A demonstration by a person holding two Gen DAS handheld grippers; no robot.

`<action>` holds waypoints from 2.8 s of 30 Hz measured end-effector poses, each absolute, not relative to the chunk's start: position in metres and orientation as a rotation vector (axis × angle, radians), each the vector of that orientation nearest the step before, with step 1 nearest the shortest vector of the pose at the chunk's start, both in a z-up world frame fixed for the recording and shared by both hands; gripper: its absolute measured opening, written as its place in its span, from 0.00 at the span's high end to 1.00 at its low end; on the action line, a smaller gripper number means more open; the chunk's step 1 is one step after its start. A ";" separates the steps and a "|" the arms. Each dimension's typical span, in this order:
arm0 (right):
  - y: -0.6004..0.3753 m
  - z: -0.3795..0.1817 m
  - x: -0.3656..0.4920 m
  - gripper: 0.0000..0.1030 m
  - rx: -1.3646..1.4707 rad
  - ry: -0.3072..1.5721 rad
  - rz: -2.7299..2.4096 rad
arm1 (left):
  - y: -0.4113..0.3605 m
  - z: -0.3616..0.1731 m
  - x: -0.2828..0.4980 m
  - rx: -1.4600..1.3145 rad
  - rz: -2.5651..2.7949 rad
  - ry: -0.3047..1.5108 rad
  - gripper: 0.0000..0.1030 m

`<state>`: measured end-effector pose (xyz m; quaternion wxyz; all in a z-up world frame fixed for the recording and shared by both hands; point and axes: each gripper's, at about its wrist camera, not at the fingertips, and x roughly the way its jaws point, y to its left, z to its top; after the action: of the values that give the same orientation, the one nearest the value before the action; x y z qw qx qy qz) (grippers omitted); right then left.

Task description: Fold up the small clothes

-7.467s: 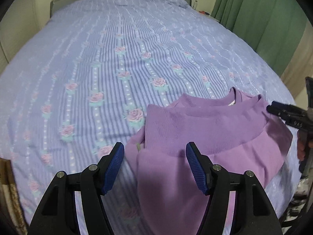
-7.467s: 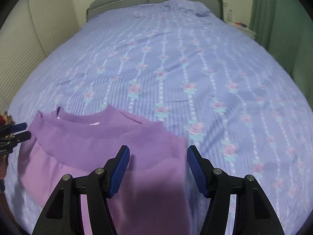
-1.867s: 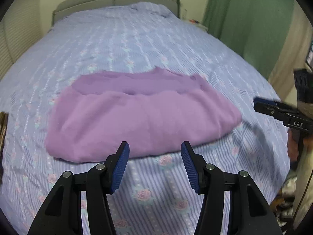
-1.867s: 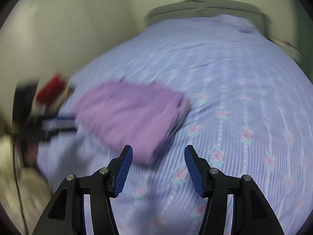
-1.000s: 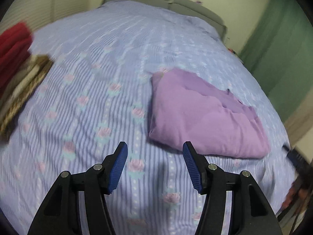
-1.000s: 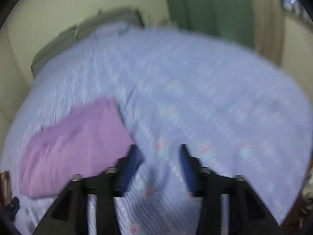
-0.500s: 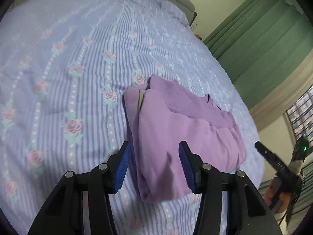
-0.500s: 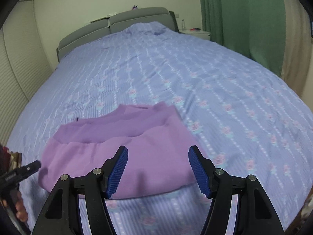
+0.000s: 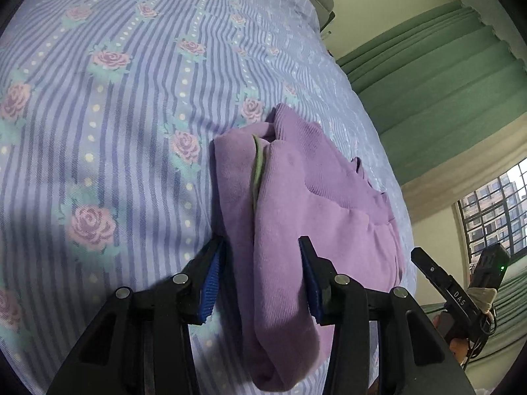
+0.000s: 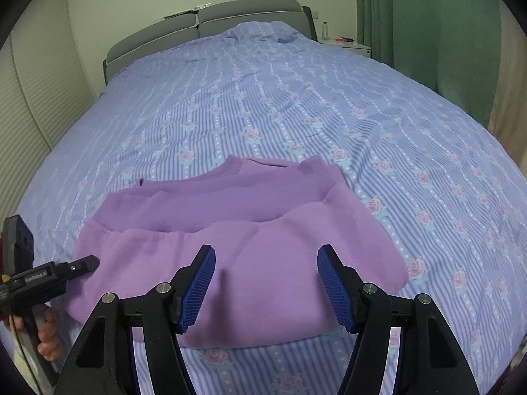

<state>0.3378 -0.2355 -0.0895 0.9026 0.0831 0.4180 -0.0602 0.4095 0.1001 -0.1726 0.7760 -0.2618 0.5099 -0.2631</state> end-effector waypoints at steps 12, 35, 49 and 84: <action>-0.220 -0.094 0.340 0.37 0.162 0.891 -0.077 | 0.079 -0.115 0.400 -0.478 -0.501 1.092 0.83; -0.209 -0.138 0.376 0.77 0.323 1.077 0.321 | -0.101 0.000 0.406 -0.037 -0.301 1.210 0.84; -0.357 -0.087 0.339 0.78 0.361 0.918 0.063 | -0.214 -0.022 0.414 0.027 -0.316 1.299 0.84; -0.360 -0.033 0.273 0.65 0.301 0.803 0.020 | -0.156 -0.003 0.307 0.113 -0.615 0.985 0.36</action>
<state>0.2726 -0.3597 -0.0329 0.9095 0.1459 0.3891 0.0097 0.3073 -0.1557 -0.0033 0.8347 0.0534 0.4649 -0.2905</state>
